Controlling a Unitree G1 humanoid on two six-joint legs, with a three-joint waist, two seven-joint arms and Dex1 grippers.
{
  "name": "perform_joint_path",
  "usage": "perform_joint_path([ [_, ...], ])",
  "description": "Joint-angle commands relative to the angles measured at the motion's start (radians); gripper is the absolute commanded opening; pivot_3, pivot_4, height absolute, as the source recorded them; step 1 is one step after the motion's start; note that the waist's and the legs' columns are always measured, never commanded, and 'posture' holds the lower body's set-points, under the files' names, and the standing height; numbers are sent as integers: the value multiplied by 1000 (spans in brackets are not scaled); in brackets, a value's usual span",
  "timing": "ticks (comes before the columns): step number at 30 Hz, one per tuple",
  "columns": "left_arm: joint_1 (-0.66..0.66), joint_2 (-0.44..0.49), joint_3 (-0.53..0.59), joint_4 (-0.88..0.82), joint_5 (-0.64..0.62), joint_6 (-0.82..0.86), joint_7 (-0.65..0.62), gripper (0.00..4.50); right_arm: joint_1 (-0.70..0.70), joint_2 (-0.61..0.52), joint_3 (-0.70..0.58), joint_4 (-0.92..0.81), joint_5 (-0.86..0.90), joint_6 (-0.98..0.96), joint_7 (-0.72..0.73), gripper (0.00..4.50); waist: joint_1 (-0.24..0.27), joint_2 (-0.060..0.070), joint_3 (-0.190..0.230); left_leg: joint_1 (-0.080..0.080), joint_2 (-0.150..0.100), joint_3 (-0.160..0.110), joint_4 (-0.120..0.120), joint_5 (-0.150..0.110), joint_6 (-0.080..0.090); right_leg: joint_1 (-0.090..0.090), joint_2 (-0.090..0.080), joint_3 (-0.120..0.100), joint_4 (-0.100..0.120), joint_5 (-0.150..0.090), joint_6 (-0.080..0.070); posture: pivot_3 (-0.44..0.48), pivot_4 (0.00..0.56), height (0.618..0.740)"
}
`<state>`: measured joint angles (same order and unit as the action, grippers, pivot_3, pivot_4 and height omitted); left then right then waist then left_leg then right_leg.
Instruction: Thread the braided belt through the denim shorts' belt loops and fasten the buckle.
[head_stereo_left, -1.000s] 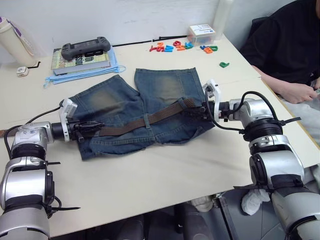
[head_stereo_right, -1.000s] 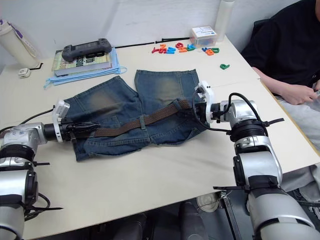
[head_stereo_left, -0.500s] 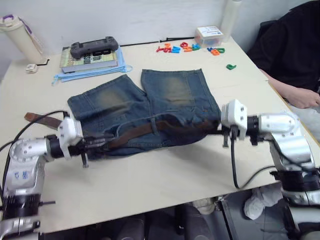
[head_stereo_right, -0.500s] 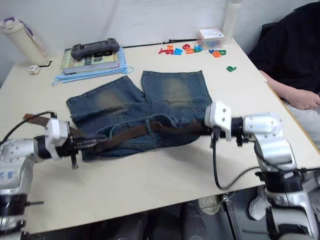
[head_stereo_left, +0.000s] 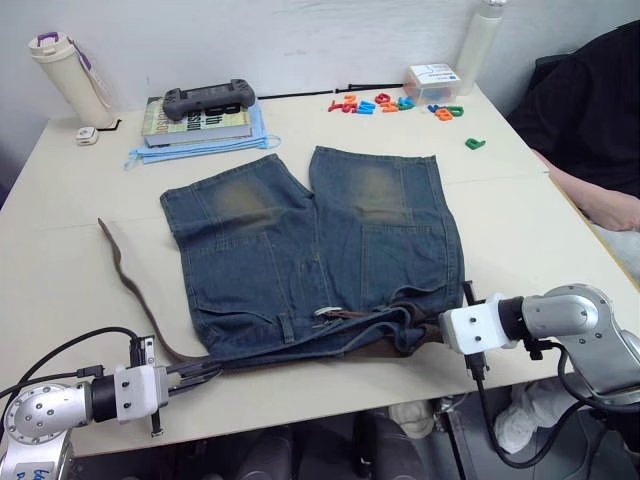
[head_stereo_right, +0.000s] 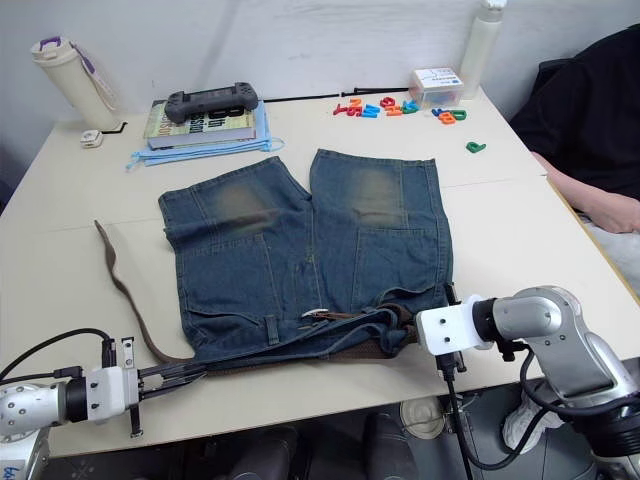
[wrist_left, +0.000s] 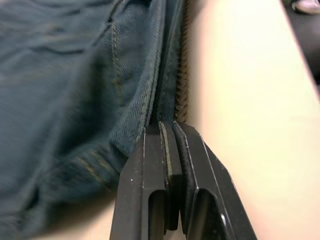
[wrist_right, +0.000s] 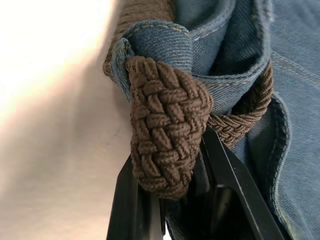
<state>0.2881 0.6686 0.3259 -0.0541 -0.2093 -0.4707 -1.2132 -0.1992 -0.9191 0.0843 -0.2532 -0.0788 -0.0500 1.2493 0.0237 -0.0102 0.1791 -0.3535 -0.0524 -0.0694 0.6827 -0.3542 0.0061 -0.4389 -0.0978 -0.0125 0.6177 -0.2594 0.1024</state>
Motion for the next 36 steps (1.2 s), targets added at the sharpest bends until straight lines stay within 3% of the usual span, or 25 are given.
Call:
perform_joint_path([
  [1,5,43,-5,11,-28,61,29,2108,-27,-52,-40,19,-3,79,-21,1851,0,0,0,0,0,0,0,0,0,0,0,0,0,0,0,0,150,713],
  [2,9,50,-6,-12,-52,87,27,2380,-27,-57,-54,14,13,80,-22,2208,1,0,0,0,0,0,0,0,0,0,0,-1,0,0,0,0,150,713],
  [3,14,59,-6,-34,-75,120,23,3031,-25,-69,-68,13,22,70,-20,2960,1,0,0,0,0,0,0,0,0,0,0,-1,0,0,0,0,150,713],
  [4,20,74,-1,-67,-116,175,17,3240,-20,-86,-94,2,56,84,0,3202,1,0,0,0,0,0,0,0,0,0,0,-2,0,0,0,0,150,713],
  [7,34,111,12,-156,-223,341,20,3240,-13,-131,-145,-27,142,132,54,4095,-2,2,1,-1,1,0,0,-1,0,-1,0,-1,-1,0,0,0,150,713],
  [13,43,217,97,-397,-532,732,86,3240,-183,-111,-256,-91,453,547,2,4095,-16,3,2,-1,4,-1,0,-1,-1,0,2,5,-1,0,-1,0,150,713],
  [17,-74,228,161,-405,-732,951,268,3240,-300,-2,-297,-58,543,766,-196,4095,-22,3,2,-1,5,-2,-1,-2,-3,0,3,3,-1,-1,-3,0,150,713],
  [20,-183,172,142,-348,-727,1001,412,3240,-315,97,-290,-40,503,830,-374,4095,-22,4,2,-1,5,-3,-1,-2,-4,-2,3,3,-1,-1,-3,0,150,713],
  [24,-293,49,90,-277,-599,978,602,3240,-297,224,-286,-32,457,840,-563,4095,-21,4,2,-3,3,-1,0,1,-9,-4,2,5,2,-1,-2,0,150,713],
  [29,-379,-42,50,-209,-531,956,671,3240,-260,283,-261,-23,426,802,-644,4095,-22,3,2,-5,2,0,0,2,-9,-6,3,5,2,0,-1,0,150,713],
  [31,-411,-70,34,-174,-501,938,683,3240,-255,279,-239,-18,417,783,-639,4095,-41,4,1,-8,-7,-17,-4,7,-7,1,-10,-11,4,-1,0,0,150,713],
  [33,-440,-86,19,-140,-472,922,683,3240,-257,263,-207,1,392,749,-624,4095,-54,4,1,-17,-24,-44,-7,21,-6,4,-28,-42,5,-2,0,0,150,713],
  [36,-475,-90,-25,-94,-425,899,649,3240,-287,261,-180,78,371,704,-611,4095,-57,4,1,-18,-48,-69,-19,37,-2,13,-48,-68,5,-7,8,0,150,713],
])
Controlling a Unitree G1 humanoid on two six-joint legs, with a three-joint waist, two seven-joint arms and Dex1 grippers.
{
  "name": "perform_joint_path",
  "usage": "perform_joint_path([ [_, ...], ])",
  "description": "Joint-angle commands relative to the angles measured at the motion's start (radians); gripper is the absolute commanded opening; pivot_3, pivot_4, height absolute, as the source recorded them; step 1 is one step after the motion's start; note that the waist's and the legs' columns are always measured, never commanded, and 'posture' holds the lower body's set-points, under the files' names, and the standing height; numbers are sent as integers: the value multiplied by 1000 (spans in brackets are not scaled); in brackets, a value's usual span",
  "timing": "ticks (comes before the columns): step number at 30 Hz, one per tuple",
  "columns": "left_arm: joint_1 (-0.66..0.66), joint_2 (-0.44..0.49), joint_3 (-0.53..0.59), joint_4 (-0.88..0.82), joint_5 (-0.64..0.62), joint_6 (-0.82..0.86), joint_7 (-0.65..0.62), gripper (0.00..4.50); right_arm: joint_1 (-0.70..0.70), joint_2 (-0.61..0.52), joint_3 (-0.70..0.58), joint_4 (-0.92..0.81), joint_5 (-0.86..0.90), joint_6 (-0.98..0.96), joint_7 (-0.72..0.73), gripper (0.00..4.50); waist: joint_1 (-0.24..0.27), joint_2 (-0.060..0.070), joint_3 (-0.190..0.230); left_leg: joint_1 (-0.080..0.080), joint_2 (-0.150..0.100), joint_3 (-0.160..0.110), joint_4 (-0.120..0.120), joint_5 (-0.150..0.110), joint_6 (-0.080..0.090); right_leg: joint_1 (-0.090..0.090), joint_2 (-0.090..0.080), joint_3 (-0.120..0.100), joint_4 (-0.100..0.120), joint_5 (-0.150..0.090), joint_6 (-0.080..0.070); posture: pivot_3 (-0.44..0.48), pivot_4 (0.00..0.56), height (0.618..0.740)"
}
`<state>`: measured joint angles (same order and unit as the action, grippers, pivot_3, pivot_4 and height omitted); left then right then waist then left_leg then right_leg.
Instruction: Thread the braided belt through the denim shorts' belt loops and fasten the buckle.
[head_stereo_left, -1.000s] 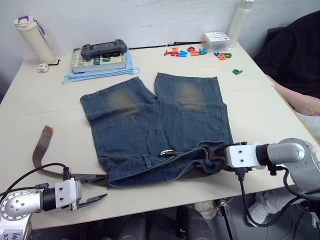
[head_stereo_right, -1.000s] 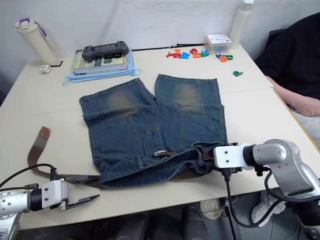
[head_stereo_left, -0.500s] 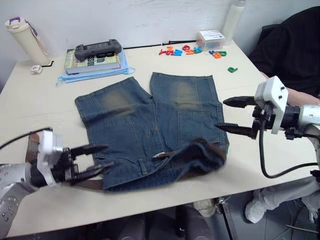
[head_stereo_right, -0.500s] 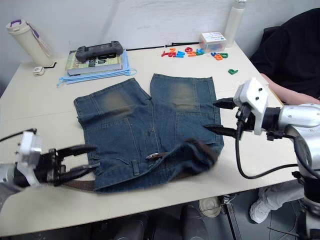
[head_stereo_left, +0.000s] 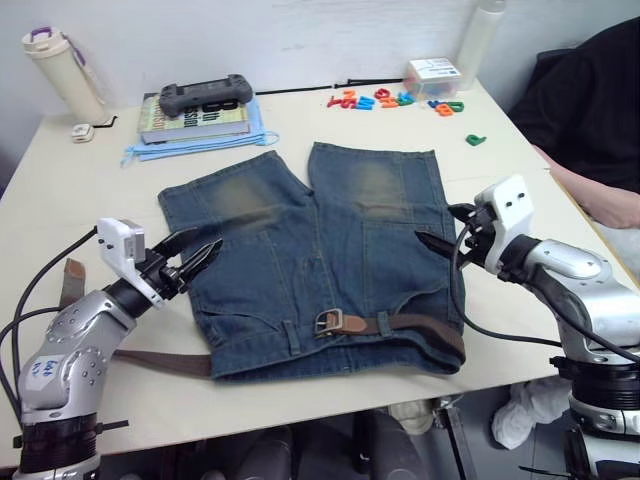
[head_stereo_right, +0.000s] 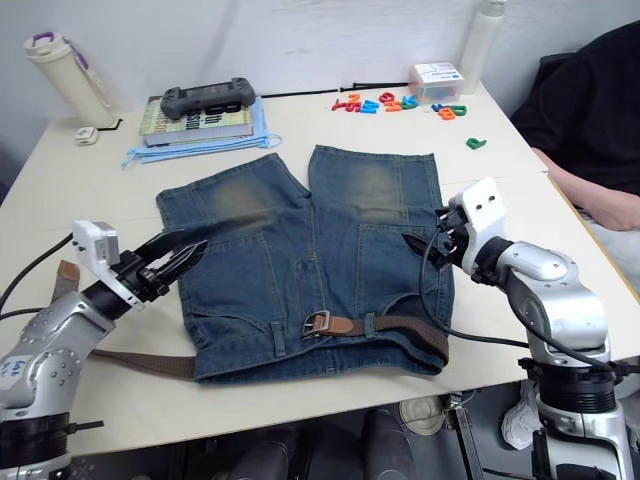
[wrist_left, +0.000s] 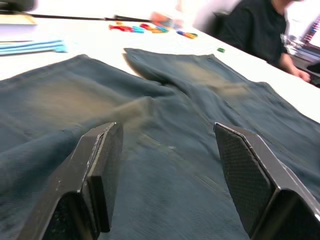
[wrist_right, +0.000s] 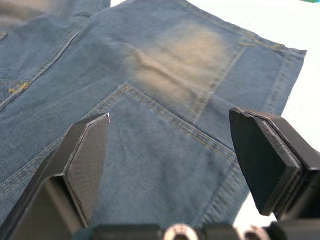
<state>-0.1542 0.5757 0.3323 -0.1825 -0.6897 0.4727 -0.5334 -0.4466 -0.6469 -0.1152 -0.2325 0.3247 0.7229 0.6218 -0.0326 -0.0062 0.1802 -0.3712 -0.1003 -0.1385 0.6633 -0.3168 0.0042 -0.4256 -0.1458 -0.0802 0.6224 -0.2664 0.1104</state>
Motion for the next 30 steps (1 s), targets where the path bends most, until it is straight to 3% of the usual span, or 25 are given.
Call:
perform_joint_path([
  [1,-48,4,-55,58,84,-65,-48,3240,-58,-8,28,96,-38,-89,25,4095,0,0,0,-1,-6,-7,-1,4,1,1,-8,-5,3,-2,4,0,150,713],
  [2,-64,5,-77,86,110,-86,-68,3240,-75,-9,46,137,-56,-122,35,4095,1,0,0,-3,-18,-20,-2,10,4,5,-23,-17,7,-6,8,0,150,713],
  [4,-109,17,-161,183,212,-179,-131,3240,-109,-23,129,233,-127,-221,79,4095,3,0,0,-4,-32,-37,-3,18,8,12,-35,-29,7,-8,12,0,150,713],
  [6,-158,12,-213,265,269,-234,-177,3240,-132,-44,205,322,-202,-307,118,4095,3,0,0,-4,-67,-79,-11,29,18,26,-48,-24,8,-21,37,0,150,713],
  [7,-180,4,-225,298,281,-248,-191,3240,-140,-54,234,359,-233,-341,134,4095,9,0,0,-4,-74,-85,-15,33,20,27,-56,-26,10,-24,41,0,150,713],
  [12,-298,-4,-321,477,376,-251,-257,3240,-188,-69,277,488,-278,-336,182,4095,36,0,0,-15,-75,-81,-11,36,11,11,-36,34,4,-24,45,0,150,713],
  [16,-378,-22,-353,590,392,-154,-288,3240,-179,-111,336,518,-325,-310,256,4095,34,-2,-2,-17,-73,-76,-11,35,12,8,-35,37,3,-23,46,0,150,713],
  [20,-424,-34,-412,671,474,-176,-299,3240,-190,-95,365,552,-352,-276,267,4095,36,-3,-5,-14,-71,-72,-10,34,11,8,-34,39,3,-23,47,0,150,713],
  [22,-429,-41,-434,685,502,-187,-305,2688,-205,-80,378,580,-365,-265,265,4177,38,-3,-9,-13,-71,-71,-9,34,11,10,-33,40,2,-23,47,0,150,713],
  [23,-428,-47,-441,684,509,-190,-311,2400,-214,-73,386,596,-372,-255,265,3565,38,-4,-9,-9,-71,-71,-10,33,12,13,-33,41,1,-23,47,0,150,713],
  [24,-426,-51,-447,680,513,-185,-318,2023,-221,-69,392,610,-375,-244,269,3309,38,-5,-10,-6,-70,-70,-11,33,12,16,-33,42,0,-23,47,0,150,713],
  [26,-421,-54,-455,670,527,-185,-326,1153,-232,-68,410,631,-389,-231,285,2391,38,-6,-14,-2,-70,-68,-13,32,13,18,-32,44,-1,-23,47,0,150,713],
  [27,-418,-51,-460,668,535,-183,-332,1108,-236,-65,416,638,-391,-224,295,2300,40,-7,-19,-2,-70,-68,-12,32,13,18,-32,44,-1,-23,47,0,150,713],
  [28,-415,-49,-462,667,542,-185,-334,444,-240,-61,423,643,-392,-217,302,1625,42,-9,-20,-1,-70,-68,-12,31,13,19,-32,44,-1,-23,47,0,150,713],
  [29,-414,-47,-462,668,546,-185,-335,358,-243,-58,426,646,-393,-213,305,1507,46,-11,-23,0,-70,-68,-12,31,13,19,-32,45,-1,-23,48,0,150,713],
  [30,-414,-49,-457,667,542,-180,-334,1,-247,-52,428,654,-395,-214,303,994,49,-13,-26,0,-70,-67,-12,31,13,20,-31,47,-1,-23,48,0,150,713],
])
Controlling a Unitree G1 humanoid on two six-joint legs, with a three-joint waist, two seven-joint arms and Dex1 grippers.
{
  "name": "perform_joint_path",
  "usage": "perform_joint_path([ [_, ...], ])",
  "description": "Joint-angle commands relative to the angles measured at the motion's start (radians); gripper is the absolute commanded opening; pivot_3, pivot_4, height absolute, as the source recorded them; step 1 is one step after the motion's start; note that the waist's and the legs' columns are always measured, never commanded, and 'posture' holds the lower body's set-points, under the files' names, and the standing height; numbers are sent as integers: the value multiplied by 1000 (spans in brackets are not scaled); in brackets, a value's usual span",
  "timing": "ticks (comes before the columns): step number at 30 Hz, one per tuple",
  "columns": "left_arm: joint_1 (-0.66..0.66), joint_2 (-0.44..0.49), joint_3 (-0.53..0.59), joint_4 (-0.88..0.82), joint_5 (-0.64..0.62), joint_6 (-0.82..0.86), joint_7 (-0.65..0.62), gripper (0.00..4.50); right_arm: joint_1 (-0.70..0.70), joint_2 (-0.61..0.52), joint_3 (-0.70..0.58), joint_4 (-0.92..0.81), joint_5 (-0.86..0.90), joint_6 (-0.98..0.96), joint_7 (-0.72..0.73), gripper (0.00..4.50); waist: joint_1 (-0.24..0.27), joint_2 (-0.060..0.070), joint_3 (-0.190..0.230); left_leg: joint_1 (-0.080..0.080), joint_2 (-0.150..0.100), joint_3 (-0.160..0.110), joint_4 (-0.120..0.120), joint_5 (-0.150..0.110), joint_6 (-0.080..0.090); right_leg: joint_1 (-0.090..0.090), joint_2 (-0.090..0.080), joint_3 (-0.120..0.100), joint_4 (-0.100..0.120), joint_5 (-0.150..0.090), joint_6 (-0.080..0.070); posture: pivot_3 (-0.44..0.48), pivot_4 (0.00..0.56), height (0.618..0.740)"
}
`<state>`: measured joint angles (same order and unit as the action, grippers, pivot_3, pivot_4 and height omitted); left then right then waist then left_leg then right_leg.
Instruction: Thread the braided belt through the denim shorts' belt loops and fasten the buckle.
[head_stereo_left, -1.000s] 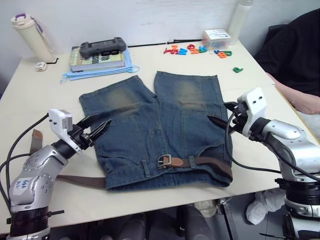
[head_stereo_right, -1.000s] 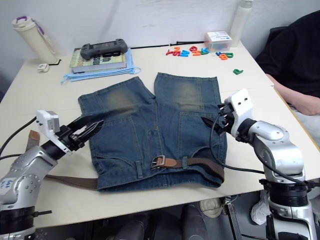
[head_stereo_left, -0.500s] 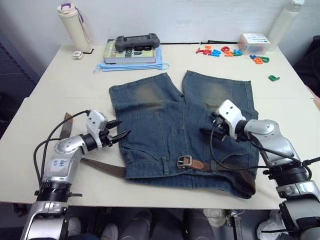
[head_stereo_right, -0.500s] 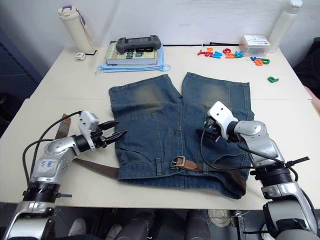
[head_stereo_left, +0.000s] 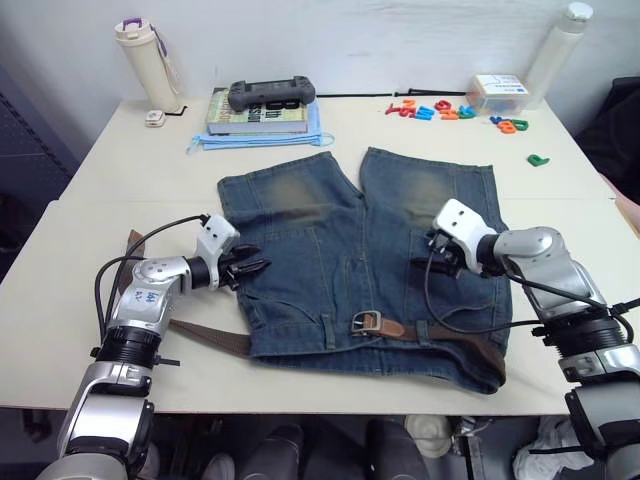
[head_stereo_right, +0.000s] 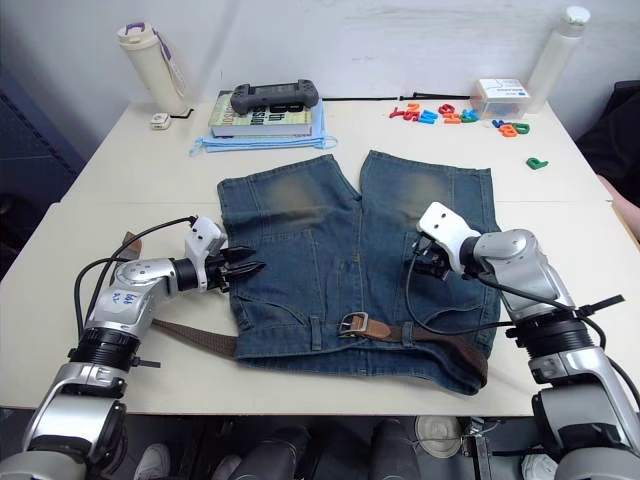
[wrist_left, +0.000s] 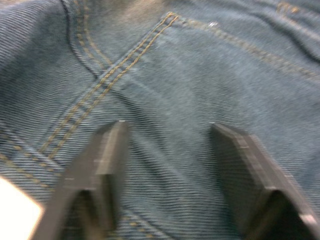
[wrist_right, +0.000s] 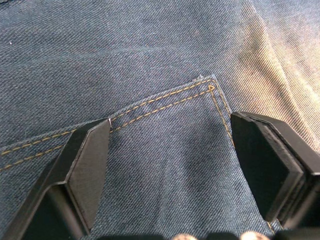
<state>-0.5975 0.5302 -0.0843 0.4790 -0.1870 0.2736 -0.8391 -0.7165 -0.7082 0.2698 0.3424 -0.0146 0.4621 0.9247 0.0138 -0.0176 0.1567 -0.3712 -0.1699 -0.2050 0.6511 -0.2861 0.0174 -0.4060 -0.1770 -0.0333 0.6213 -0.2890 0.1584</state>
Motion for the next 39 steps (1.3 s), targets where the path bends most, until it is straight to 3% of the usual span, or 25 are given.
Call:
perform_joint_path([
  [1,29,-4,-37,7,39,18,-28,0,17,18,44,92,-60,38,-6,616,4,-2,-4,1,1,1,0,0,0,0,1,2,0,0,0,0,150,713],
  [3,26,-3,-36,13,47,9,-27,0,-1,40,45,130,-71,17,-27,60,7,-3,-7,2,4,5,1,-3,0,0,5,7,-1,1,1,0,150,713],
  [7,-12,-18,-27,67,78,-12,19,0,-79,114,46,290,-114,-84,-112,60,7,-4,-13,5,9,11,1,-6,-1,0,11,13,-1,1,0,0,150,713],
  [12,-116,-29,-5,261,131,-77,101,0,-231,218,49,605,-176,-255,-248,60,2,-4,-13,19,12,16,-3,-11,-1,11,14,18,-2,4,-1,0,150,713],
  [16,-203,-29,-15,424,182,-152,159,0,-325,281,40,794,-204,-339,-340,60,-15,-4,-13,20,15,17,-3,-10,0,10,18,19,-1,5,-3,0,150,713],
  [22,-312,-28,-16,617,233,-237,252,0,-389,308,19,908,-221,-394,-417,60,-20,-3,-13,19,24,21,-3,-9,-10,4,28,24,2,5,-6,0,150,713],
  [28,-321,-62,20,606,188,-253,178,0,-416,304,-20,920,-210,-449,-480,60,-21,0,-11,15,25,25,-4,-8,-11,-6,29,29,6,5,-6,0,150,713],
  [30,-302,-69,35,562,166,-244,135,0,-423,293,-43,914,-203,-460,-495,653,-21,3,-9,14,25,26,-4,-8,-11,-6,29,29,6,5,-6,0,150,713],
  [32,-281,-68,51,508,148,-235,106,995,-428,283,-72,899,-183,-474,-481,1441,-21,5,-8,13,25,27,-4,-9,-10,-7,29,30,5,5,-6,0,150,713],
  [35,-234,-49,84,364,110,-182,92,2144,-435,254,-111,841,-160,-473,-459,2685,-22,7,-7,9,25,28,-4,-9,-10,-10,29,31,4,5,-6,0,150,713],
  [37,-189,-35,123,233,70,-142,92,3021,-423,231,-139,753,-136,-449,-429,3640,-25,8,-5,-4,25,29,-2,-9,-10,-22,29,33,7,5,-6,0,150,713],
  [38,-154,-26,160,121,26,-95,96,3384,-393,214,-161,632,-109,-407,-396,4089,-30,9,-4,-6,25,29,-1,-8,-10,-25,29,34,8,5,-6,0,150,713],
  [39,-128,-22,186,38,-4,-57,101,3398,-367,203,-176,539,-91,-372,-372,4432,-36,10,-3,-8,25,29,-2,-8,-10,-27,29,34,8,5,-6,0,150,713],
])
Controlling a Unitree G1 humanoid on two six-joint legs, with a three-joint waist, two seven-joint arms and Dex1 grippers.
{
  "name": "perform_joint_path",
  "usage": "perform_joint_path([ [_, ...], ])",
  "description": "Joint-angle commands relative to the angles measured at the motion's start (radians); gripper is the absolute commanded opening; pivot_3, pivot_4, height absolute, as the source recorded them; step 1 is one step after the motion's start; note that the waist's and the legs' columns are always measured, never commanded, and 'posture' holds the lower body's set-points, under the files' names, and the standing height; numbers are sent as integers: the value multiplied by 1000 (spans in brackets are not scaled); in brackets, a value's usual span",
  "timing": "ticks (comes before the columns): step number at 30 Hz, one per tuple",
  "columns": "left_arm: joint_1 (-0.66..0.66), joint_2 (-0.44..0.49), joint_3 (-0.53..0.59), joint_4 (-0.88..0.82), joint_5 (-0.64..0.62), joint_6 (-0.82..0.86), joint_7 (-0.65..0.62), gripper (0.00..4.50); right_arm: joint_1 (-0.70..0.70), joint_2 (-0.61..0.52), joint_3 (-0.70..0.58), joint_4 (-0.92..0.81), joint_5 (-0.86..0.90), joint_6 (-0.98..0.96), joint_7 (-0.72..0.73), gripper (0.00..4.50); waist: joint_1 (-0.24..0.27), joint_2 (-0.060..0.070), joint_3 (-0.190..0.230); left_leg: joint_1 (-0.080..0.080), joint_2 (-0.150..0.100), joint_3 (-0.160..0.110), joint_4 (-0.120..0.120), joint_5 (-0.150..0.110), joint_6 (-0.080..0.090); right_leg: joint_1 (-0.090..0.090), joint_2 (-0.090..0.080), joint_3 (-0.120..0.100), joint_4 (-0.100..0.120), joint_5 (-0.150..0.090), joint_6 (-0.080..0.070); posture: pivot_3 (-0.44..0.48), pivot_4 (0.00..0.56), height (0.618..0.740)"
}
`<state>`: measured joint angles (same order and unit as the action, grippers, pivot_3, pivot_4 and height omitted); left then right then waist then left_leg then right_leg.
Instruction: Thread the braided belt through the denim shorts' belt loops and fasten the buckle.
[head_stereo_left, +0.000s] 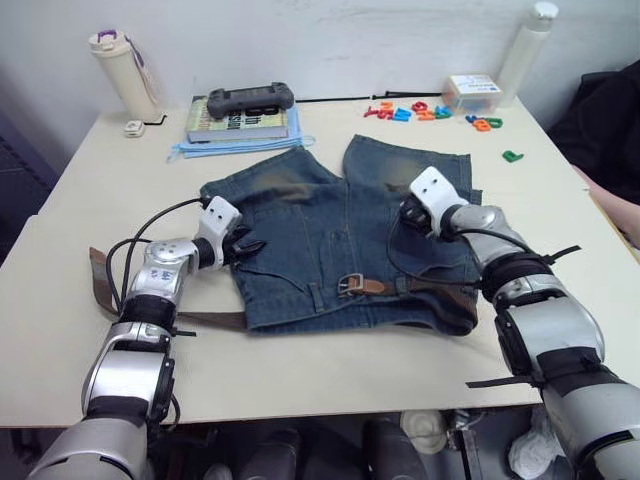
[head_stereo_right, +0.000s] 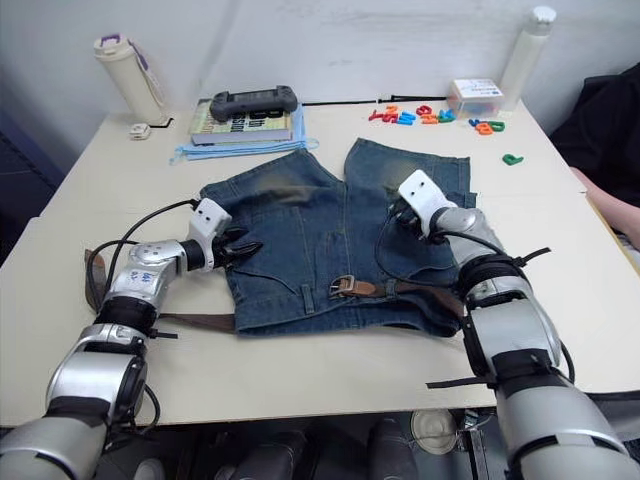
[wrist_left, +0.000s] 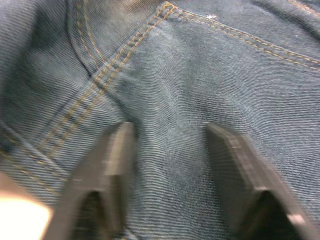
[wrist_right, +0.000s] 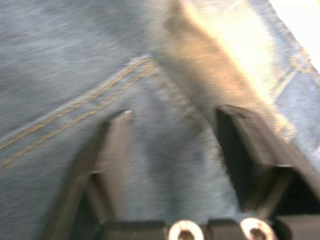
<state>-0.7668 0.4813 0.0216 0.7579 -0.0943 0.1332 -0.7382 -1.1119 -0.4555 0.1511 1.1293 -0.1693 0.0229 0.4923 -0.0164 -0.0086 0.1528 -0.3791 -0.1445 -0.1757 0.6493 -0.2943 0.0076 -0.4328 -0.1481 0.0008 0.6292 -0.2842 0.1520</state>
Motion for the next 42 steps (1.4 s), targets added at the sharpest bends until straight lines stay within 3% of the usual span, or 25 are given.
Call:
perform_joint_path([
  [1,61,29,97,-301,-116,116,6,3398,51,-56,-67,-322,74,100,75,4432,-10,1,1,-6,1,0,1,0,0,-5,0,1,0,0,0,0,150,713],
  [5,186,8,236,-697,-259,314,133,3398,252,-71,-162,-949,241,416,144,4432,-26,1,1,-18,2,-1,3,-3,1,-18,2,1,1,0,0,0,150,713],
  [7,223,-15,291,-819,-328,388,190,3398,316,-65,-202,-1151,307,536,137,4432,-32,2,1,-18,2,0,2,-3,2,-21,1,1,0,0,0,0,150,713],
  [11,282,-58,376,-992,-450,506,285,3398,435,-75,-239,-1379,365,659,121,4432,-27,1,2,-18,1,2,3,-4,2,-19,1,2,-2,0,0,0,150,713],
  [13,329,-72,412,-1054,-481,561,349,3398,498,-73,-272,-1453,389,702,96,4432,-9,0,3,-10,1,5,4,-4,3,-13,1,3,-4,0,0,0,150,713],
  [17,401,-77,474,-1120,-530,614,430,3398,620,-98,-289,-1528,381,697,74,4432,17,-1,5,-6,2,7,4,-3,2,-11,2,6,-2,3,-2,0,150,713],
  [21,422,-81,614,-1080,-585,627,534,3398,715,-94,-303,-1577,395,702,55,4432,31,-2,5,-6,2,7,4,-2,1,-11,2,6,-2,5,-2,0,150,713],
  [30,525,-47,799,-1018,-669,643,615,3398,763,-111,-334,-1646,435,728,42,4432,41,-4,6,-6,3,11,5,-2,1,-12,3,7,-3,4,-3,0,150,713],
  [35,574,-32,808,-1000,-664,622,616,3398,754,-100,-313,-1654,445,759,19,4432,42,-4,6,-6,3,11,4,-3,2,-12,3,7,-4,4,-3,0,150,713],
  [40,578,-62,738,-1015,-650,606,632,3398,764,-124,-310,-1615,445,735,40,4432,40,-5,7,-7,2,10,4,-3,2,-11,2,6,-4,4,-3,0,150,711],
  [42,574,-63,695,-1011,-636,601,635,3398,764,-139,-309,-1600,446,718,58,4432,29,-4,8,-9,-3,-2,4,-2,3,-4,-6,-6,-4,3,-2,0,150,710],
])
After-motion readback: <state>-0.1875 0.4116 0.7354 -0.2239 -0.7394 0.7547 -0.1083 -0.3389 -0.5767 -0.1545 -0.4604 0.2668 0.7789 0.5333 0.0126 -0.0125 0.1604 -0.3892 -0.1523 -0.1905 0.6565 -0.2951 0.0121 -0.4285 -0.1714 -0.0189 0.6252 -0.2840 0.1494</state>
